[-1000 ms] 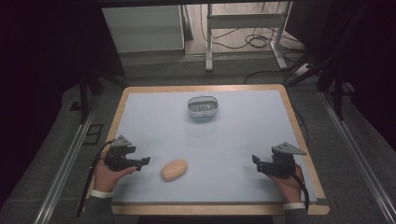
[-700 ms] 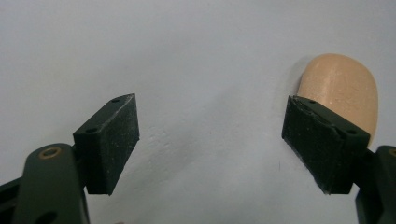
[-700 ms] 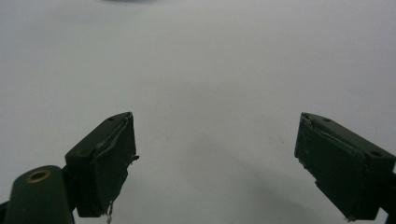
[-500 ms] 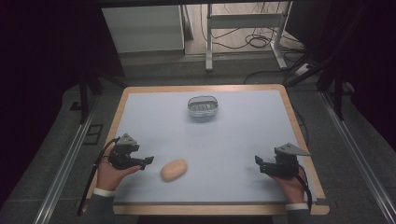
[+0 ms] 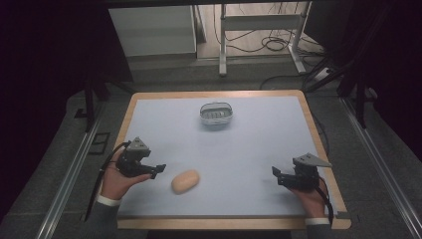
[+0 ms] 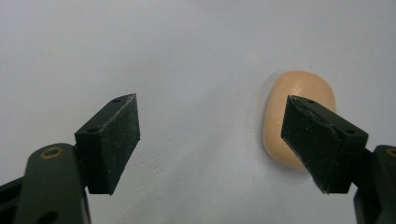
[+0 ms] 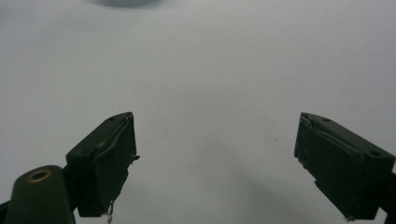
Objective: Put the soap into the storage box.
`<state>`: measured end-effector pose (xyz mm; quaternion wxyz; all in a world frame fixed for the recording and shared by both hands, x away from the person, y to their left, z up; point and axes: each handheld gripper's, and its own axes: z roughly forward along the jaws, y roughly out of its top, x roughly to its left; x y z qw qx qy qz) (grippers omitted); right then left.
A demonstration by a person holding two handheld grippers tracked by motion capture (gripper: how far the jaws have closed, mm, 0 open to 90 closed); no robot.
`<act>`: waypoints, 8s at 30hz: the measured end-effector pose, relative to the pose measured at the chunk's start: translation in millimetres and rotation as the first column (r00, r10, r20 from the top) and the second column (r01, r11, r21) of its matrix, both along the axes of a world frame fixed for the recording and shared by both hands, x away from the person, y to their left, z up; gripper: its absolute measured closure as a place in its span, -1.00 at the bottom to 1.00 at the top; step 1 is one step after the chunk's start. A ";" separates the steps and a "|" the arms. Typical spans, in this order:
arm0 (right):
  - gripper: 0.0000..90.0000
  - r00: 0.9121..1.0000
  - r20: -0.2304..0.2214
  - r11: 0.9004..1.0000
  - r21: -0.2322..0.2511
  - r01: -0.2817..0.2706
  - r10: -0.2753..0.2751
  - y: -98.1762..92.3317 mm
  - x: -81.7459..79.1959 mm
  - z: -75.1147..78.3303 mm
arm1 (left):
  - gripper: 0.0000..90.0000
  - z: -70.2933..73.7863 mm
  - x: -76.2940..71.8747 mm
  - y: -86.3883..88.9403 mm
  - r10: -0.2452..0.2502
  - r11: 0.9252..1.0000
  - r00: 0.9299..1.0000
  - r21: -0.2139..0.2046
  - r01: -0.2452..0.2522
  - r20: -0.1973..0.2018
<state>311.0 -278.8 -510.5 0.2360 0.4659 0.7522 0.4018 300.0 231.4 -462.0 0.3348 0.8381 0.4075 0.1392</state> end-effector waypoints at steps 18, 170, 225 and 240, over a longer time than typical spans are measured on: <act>-0.72 0.999 0.003 0.999 -0.007 -0.035 0.036 4.6 -1.0 1.6 | -0.55 16.5 3.4 -27.1 -0.081 0.996 0.997 0.046 0.082 -0.021; -0.72 1.000 0.013 1.000 -0.003 0.020 -0.020 -5.9 -0.4 1.3 | -0.28 52.4 62.7 -80.5 -0.146 0.985 0.989 0.090 0.144 0.009; -0.72 0.999 0.027 1.000 0.011 0.022 -0.022 -7.6 0.2 2.4 | -0.28 72.4 115.2 -104.0 -0.126 0.987 0.992 0.107 0.123 0.022; -0.72 0.999 0.024 1.000 0.013 0.028 -0.029 -9.8 0.5 1.8 | -0.28 74.0 128.1 -115.1 -0.129 0.985 0.991 0.118 0.125 0.021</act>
